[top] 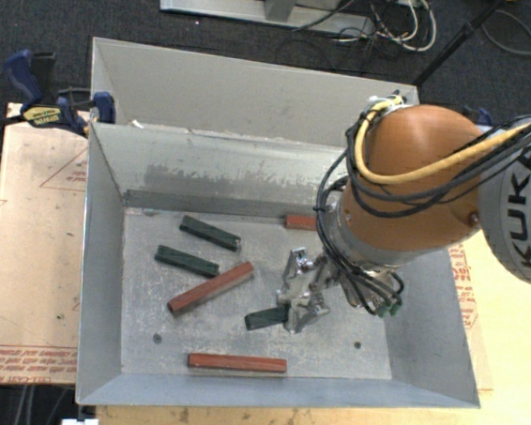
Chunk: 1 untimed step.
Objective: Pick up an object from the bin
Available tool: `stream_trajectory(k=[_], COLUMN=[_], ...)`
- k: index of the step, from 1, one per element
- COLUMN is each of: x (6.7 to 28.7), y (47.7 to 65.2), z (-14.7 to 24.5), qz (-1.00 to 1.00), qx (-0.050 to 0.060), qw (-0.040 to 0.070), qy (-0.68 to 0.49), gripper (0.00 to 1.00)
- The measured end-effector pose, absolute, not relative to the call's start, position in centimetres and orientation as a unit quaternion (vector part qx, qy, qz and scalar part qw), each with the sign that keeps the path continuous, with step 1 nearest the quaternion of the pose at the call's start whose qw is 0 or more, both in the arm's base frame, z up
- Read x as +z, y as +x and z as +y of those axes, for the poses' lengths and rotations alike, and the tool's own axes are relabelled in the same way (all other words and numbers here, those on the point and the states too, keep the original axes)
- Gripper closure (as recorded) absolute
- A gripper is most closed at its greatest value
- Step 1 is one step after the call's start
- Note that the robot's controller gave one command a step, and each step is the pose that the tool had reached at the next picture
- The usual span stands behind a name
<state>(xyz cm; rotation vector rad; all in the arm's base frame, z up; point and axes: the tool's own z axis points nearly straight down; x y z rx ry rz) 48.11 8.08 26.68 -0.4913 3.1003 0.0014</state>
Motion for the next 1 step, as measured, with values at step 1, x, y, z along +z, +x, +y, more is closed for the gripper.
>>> stream_trajectory(k=[1], x=[26.68], y=[48.11], z=[8.08], qz=[0.988], qx=[0.000], qw=[0.001], qy=[-0.157], gripper=[1.00])
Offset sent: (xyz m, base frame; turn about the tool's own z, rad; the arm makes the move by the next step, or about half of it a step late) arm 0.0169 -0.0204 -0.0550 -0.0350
